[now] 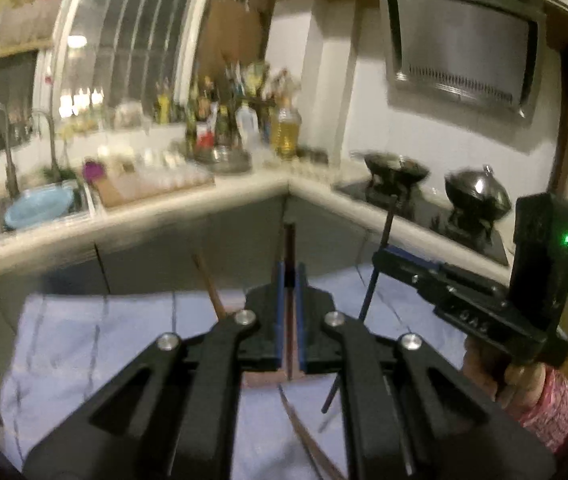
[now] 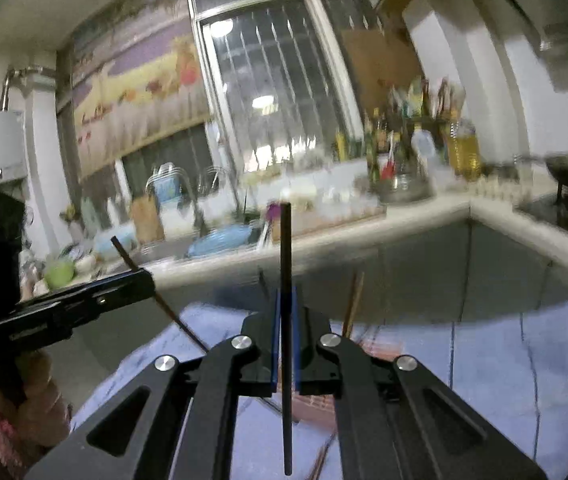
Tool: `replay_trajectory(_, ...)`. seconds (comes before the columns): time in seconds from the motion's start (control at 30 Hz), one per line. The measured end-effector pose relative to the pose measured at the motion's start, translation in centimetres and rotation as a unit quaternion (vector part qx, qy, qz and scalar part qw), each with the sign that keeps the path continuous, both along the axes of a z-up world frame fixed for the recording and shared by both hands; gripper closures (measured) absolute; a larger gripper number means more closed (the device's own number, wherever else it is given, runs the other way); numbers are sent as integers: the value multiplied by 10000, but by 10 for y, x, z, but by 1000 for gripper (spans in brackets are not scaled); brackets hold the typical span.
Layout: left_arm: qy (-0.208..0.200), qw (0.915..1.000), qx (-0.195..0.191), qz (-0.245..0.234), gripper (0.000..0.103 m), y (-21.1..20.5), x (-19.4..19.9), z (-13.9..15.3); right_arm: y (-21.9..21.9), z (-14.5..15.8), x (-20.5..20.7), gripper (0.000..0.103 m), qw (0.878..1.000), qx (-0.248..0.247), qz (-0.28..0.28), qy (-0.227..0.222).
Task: Organize utensils
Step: 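Carry both chopsticks upright over the pink basket and drop them in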
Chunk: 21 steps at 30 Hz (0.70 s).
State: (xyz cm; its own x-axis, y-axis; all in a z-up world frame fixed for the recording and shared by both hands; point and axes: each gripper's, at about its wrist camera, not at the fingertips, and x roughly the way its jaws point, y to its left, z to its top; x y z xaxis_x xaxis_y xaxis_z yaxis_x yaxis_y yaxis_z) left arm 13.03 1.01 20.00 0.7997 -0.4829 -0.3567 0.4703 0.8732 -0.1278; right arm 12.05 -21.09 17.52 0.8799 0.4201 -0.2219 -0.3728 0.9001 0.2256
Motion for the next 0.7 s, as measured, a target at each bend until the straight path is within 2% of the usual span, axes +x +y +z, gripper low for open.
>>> replay_trajectory(0.13, -124, 9998, 0, 177, 99, -10, 31, 16, 7, 17, 36, 98, 9994, 71, -219, -277)
replay_trajectory(0.27, -28, 9994, 145, 315, 99, -24, 67, 6, 15, 8, 72, 98, 9993, -78, -267, -242)
replay_trajectory(0.5, 177, 9987, 387, 298, 99, -34, 99, -33, 21, -44, 107, 98, 9993, -254, -232, 128)
replay_trajectory(0.7, 478, 9962, 641, 352, 99, -45, 116, -82, 30, -91, 117, 97, 9975, -379, -80, 594)
